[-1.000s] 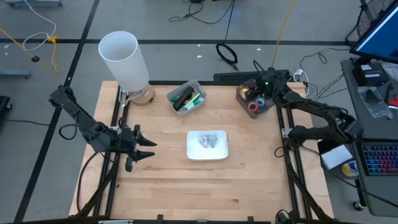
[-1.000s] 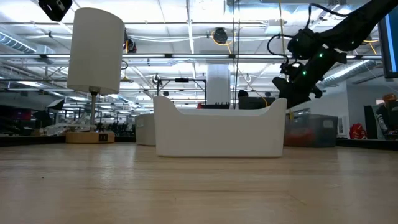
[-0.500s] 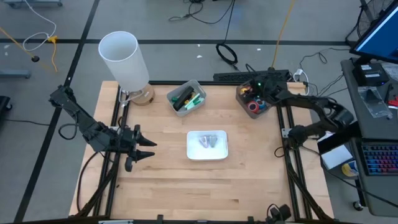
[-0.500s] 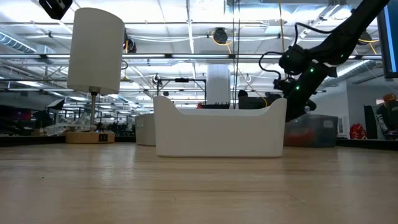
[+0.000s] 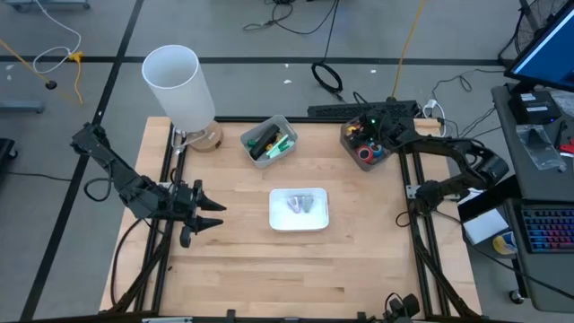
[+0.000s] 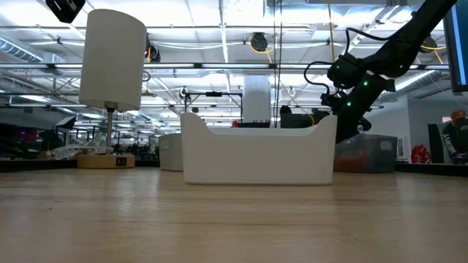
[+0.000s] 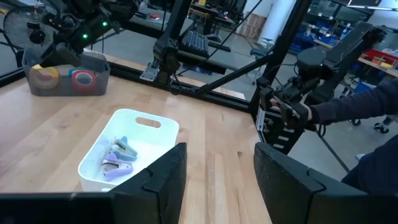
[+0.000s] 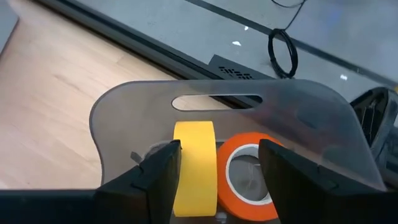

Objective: Pick and place Stapler, Stapler remover, tape
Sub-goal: Return to Home Position

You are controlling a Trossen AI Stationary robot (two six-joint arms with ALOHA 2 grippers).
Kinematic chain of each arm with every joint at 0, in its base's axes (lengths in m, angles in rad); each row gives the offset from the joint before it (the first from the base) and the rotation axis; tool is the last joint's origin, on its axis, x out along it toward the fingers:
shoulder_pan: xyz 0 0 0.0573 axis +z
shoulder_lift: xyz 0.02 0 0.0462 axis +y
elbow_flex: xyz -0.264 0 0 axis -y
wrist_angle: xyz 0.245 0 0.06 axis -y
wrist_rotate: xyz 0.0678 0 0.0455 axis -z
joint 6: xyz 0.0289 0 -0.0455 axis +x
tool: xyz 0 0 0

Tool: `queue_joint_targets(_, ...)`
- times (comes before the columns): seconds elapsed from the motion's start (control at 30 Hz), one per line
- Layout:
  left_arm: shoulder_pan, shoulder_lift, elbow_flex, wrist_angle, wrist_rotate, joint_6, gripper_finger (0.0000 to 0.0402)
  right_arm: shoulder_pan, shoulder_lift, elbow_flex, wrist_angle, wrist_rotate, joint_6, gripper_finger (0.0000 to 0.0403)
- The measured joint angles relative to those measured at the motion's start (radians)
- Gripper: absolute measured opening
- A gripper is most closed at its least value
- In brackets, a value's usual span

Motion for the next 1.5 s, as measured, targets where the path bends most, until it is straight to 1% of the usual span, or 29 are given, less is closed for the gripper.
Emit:
queue_joint_targets(0.13,0.000,0.000,0.000,0.000,0.000,-0.006,0.0186,-0.019,-0.008,0.000,-0.006,0.002,0.064,0.0208)
queue_joint_targets(0.33,0.000,0.000,0.000,0.000,0.000,-0.022,0.0186,-0.051,-0.011,0.000,-0.023,0.062,0.054,0.0208)
queue_joint_targets(0.6,0.000,0.000,0.000,0.000,0.000,-0.022,0.0186,-0.058,-0.011,-0.002,-0.027,0.050,0.054,0.0208)
queue_joint_targets(0.73,0.000,0.000,0.000,0.000,0.000,-0.022,0.0186,-0.058,-0.059,-0.002,-0.024,0.047,0.059,0.0208)
queue_joint_targets(0.83,0.000,0.000,0.000,0.000,0.000,-0.023,0.0186,-0.058,-0.141,-0.002,-0.033,-0.005,0.066,0.0208)
queue_joint_targets(1.0,0.000,0.000,0.000,-0.010,0.002,-0.023,0.0186,-0.056,-0.335,-0.002,-0.142,-0.158,0.133,0.0204)
queue_joint_targets(1.07,0.000,0.000,0.000,-0.030,0.027,-0.015,0.0186,-0.056,-0.414,-0.002,-0.197,-0.209,0.150,0.0192)
queue_joint_targets(1.17,0.000,0.000,0.000,-0.058,0.060,-0.013,0.0186,-0.056,-0.529,-0.002,-0.278,-0.289,0.153,0.0153)
queue_joint_targets(1.23,0.000,0.000,0.000,-0.067,0.054,-0.014,0.0186,-0.056,-0.598,-0.002,-0.320,-0.346,0.165,0.0116)
queue_joint_targets(1.37,0.000,-0.001,0.000,-0.078,0.049,0.029,0.0186,-0.056,-0.719,-0.002,-0.383,-0.452,0.168,0.0029)
queue_joint_targets(1.4,0.000,-0.002,0.000,-0.082,0.049,0.037,0.0186,-0.056,-0.745,-0.002,-0.395,-0.472,0.167,0.0015)
queue_joint_targets(1.43,0.000,-0.003,0.000,-0.086,0.048,0.043,0.0186,-0.055,-0.771,-0.002,-0.408,-0.486,0.168,0.0009)
queue_joint_targets(1.5,0.000,-0.004,0.000,-0.093,0.046,0.053,0.0186,-0.055,-0.818,-0.002,-0.443,-0.500,0.201,0.0011)
